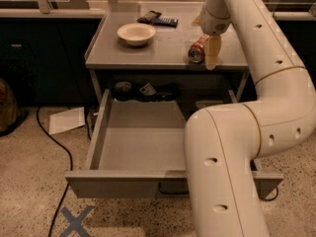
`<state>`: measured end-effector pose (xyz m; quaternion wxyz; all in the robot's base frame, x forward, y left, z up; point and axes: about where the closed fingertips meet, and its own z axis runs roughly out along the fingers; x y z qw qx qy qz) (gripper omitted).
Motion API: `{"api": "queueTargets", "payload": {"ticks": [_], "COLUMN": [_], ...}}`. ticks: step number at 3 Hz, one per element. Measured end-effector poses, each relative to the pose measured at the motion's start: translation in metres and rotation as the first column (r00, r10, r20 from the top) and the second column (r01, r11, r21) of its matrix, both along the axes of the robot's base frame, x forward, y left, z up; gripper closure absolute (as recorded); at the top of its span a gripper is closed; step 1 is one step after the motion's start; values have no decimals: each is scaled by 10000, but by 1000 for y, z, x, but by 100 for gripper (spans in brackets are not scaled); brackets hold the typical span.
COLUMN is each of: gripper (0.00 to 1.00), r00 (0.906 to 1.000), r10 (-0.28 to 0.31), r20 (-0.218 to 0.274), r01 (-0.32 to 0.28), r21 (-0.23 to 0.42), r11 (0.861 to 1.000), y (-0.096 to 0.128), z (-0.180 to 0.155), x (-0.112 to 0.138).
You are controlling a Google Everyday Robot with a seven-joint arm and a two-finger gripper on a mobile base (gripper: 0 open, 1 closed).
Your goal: Place coke can into top drawer
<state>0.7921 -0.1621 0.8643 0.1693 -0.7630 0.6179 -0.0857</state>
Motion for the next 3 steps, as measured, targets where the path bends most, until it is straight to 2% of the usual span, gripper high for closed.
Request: {"api": "queueTargets", "payload": {"ticks": [3], "gripper": [0], "r00": [9989], "r10": [166], "r20": [-429], "r01": [-179], "r21": [-293], "r11": [9994], "y": [1], "z": [-22], "x": [0]}}
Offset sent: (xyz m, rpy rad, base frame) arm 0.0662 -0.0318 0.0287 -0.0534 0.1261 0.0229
